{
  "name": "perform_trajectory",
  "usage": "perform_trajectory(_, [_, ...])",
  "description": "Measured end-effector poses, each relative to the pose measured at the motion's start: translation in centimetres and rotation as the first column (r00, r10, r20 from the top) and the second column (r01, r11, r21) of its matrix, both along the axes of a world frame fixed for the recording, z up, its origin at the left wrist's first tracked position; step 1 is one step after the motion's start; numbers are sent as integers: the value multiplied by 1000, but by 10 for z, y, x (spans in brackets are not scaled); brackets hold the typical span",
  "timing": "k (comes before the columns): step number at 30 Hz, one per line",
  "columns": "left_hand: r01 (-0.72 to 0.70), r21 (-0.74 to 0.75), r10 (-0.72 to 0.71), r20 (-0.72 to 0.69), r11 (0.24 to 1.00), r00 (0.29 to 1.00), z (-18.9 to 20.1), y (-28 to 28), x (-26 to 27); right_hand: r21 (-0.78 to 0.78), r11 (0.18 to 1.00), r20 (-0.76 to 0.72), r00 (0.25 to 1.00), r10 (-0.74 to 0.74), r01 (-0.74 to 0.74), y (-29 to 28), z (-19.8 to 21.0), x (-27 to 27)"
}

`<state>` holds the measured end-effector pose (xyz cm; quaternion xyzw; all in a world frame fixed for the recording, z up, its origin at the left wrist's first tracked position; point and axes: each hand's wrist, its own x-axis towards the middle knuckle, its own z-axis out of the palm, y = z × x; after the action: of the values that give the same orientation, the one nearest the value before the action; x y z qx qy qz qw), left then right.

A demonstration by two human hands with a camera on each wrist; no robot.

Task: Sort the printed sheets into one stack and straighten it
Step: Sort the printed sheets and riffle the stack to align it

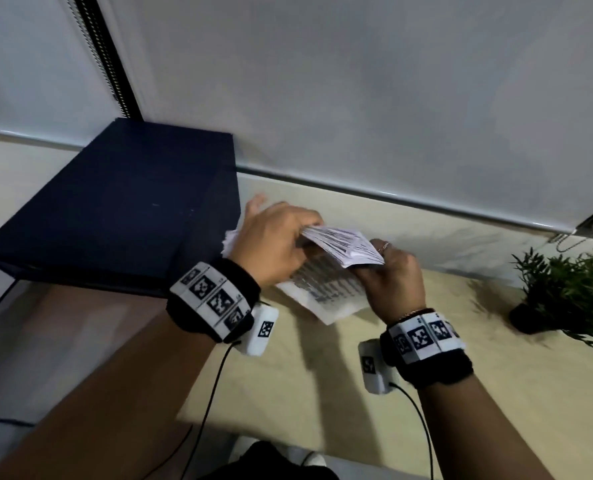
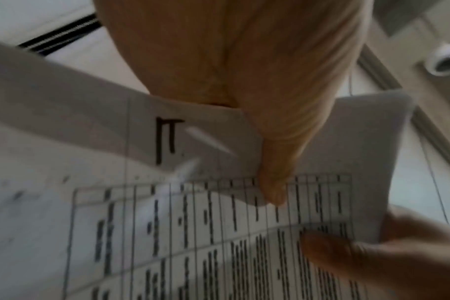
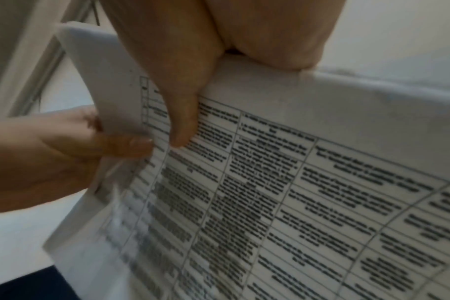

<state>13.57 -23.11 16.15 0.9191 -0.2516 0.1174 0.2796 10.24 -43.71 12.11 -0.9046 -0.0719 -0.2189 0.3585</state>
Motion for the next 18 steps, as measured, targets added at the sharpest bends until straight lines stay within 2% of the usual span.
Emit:
perform_trajectory(1, [26, -89, -32, -66, 996, 997, -3, 5, 3, -10, 1000, -40, 999, -12, 11, -3, 2, 3])
perform_trajectory(3, [-24, -232, -20, -186, 972, 982, -11, 18, 5, -38, 996, -123, 989, -81, 77, -17, -6, 1])
perform_trajectory(6, [-161, -396, 60, -255, 904, 965, -21, 36, 7, -201, 954, -206, 943, -261, 221, -51, -30, -14])
perform_trajectory(7, [-195, -439, 76, -273, 877, 959, -27, 41, 6, -204, 940, -236, 918, -317, 273, -60, -36, -18])
perform_trajectory(10, [-256, -544, 136, -251, 799, 958, -44, 43, -2, -64, 912, -319, 858, -403, 404, -75, -38, -23])
perform_trajectory(13, [-357, -645, 261, -243, 676, 934, -69, 30, -10, 60, 879, -269, 855, -442, 473, -67, -26, -22])
perform_trajectory(16, [-444, -719, 264, -358, 535, 896, -100, 25, -17, 172, 847, -169, 862, -478, 503, -48, -21, -26])
perform_trajectory(17, [-478, -719, 233, -420, 504, 877, -112, 26, -18, 211, 840, -171, 865, -471, 500, -43, -25, -27])
perform_trajectory(18, [-516, -692, 221, -474, 505, 852, -121, 29, -20, 241, 833, -203, 865, -459, 499, -41, -33, -29])
